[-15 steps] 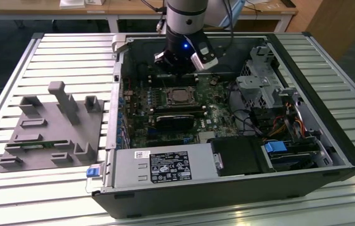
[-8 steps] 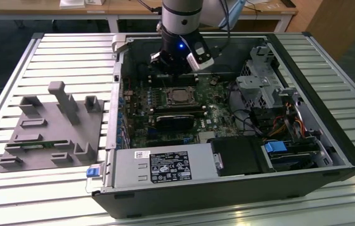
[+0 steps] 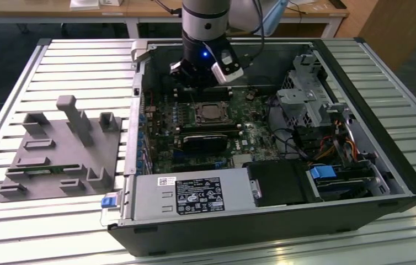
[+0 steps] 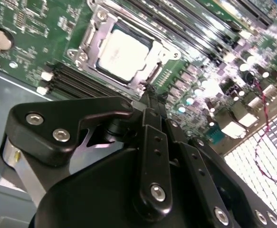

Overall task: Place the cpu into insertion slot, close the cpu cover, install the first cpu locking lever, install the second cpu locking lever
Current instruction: 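Install the first cpu locking lever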

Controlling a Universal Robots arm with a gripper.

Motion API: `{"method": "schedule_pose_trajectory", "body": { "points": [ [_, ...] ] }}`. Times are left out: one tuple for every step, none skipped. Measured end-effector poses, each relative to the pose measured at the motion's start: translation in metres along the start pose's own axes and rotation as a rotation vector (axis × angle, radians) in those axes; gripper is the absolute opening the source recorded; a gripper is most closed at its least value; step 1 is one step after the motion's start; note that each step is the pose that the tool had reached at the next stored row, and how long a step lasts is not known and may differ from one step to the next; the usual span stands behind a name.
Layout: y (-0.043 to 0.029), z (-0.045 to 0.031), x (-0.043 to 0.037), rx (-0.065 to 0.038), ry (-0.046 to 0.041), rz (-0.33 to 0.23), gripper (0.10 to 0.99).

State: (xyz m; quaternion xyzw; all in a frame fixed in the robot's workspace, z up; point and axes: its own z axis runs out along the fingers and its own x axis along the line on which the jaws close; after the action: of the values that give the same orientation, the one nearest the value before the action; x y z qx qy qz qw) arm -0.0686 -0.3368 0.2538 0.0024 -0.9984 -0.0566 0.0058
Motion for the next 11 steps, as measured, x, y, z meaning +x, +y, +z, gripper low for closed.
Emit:
{"method": "schedule_pose_trajectory", "body": {
  "points": [
    [-0.0001,0.0000,0.0025,0.000,-0.0002,0.000,0.102],
    [-0.0002,0.0000,0.0047,-0.001,-0.0003,0.000,0.102],
    [-0.0002,0.0001,0.0070,-0.001,-0.0004,0.000,0.102],
    [-0.0003,0.0001,0.0095,-0.002,-0.0006,0.000,0.102],
    [-0.0003,0.0001,0.0114,-0.002,-0.0007,0.000,0.102],
    [-0.0003,0.0002,0.0122,-0.003,-0.0008,0.000,0.102],
    [-0.0003,0.0002,0.0123,-0.003,-0.0007,0.000,0.102],
    [-0.0003,0.0001,0.0123,-0.003,-0.0007,0.000,0.102],
    [-0.0003,0.0000,0.0123,-0.003,-0.0007,0.000,0.102],
    [-0.0003,-0.0006,0.0124,-0.002,-0.0005,0.000,0.102],
    [-0.0002,-0.0010,0.0125,-0.003,-0.0005,0.000,0.102]
  ]
}}
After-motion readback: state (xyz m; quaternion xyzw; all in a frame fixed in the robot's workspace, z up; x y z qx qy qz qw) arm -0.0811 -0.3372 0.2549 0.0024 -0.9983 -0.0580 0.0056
